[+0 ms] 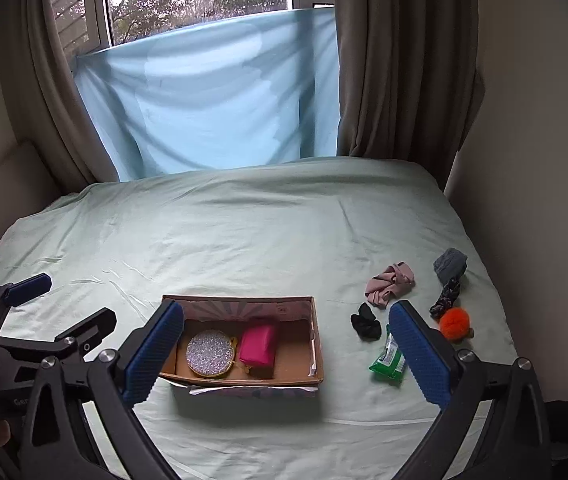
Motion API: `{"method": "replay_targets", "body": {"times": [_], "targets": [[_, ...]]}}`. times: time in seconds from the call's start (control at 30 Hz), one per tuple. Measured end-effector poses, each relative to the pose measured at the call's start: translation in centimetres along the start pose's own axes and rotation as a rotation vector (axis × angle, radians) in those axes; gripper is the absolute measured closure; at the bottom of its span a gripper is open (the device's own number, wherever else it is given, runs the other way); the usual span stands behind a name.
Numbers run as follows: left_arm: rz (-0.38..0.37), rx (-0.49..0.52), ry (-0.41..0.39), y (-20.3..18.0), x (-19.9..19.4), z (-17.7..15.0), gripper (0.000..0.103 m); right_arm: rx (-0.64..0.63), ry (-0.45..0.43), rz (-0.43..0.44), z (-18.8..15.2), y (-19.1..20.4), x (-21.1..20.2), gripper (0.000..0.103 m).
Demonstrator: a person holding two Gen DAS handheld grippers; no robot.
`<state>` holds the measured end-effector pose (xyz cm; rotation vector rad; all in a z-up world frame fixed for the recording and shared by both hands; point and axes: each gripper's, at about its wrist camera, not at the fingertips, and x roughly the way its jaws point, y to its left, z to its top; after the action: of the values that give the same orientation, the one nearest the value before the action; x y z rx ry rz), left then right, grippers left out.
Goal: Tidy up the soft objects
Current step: 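Move both tools back toward the remaining items on the bed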
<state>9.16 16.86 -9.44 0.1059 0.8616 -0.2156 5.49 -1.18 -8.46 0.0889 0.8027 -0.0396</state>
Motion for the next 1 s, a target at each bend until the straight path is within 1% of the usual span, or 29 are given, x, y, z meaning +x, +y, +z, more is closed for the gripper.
{"method": "replay_targets", "body": {"times": [0.13,0.23,0.37,0.47,0.63,0.73,0.83,1.0], "targets": [[0.007,-0.051,-0.037,-2.8,-1.1,0.1,0.0,0.02,-0.046,-0.003,-0.3,-3.3,-1.4,0.001],[0.015,-0.053,-0.056,-5.9,-1.2,0.0,0.0,0.044,-0.07,-0.01,-0.7,-6.6,-2.0,0.001],[0.011,-0.059,-0.06,-10.5,-0.3,0.1,0.0,0.052,-0.09,-0.042,-1.2,-11.9,-2.4,0.001],[-0.003,-0.056,-0.059,-14.5,0.9,0.2,0.0,0.062,-0.084,-0.059,-1.4,-16.1,-1.8,0.001],[-0.031,-0.054,-0.034,-21.1,4.6,-0.5,0.0,0.037,-0.076,-0.088,-1.6,-22.9,0.2,0.001],[-0.037,-0.049,-0.015,-24.9,7.4,-1.4,0.0,0.031,-0.057,-0.069,-2.1,-26.5,2.3,0.001],[-0.037,-0.027,0.001,-28.0,10.6,-2.5,0.0,0.017,-0.039,-0.068,-2.9,-29.1,4.6,0.001],[-0.036,0.026,0.041,-32.0,17.7,-5.2,0.0,0.008,0.012,-0.058,-5.5,-32.3,10.7,0.001]]}}
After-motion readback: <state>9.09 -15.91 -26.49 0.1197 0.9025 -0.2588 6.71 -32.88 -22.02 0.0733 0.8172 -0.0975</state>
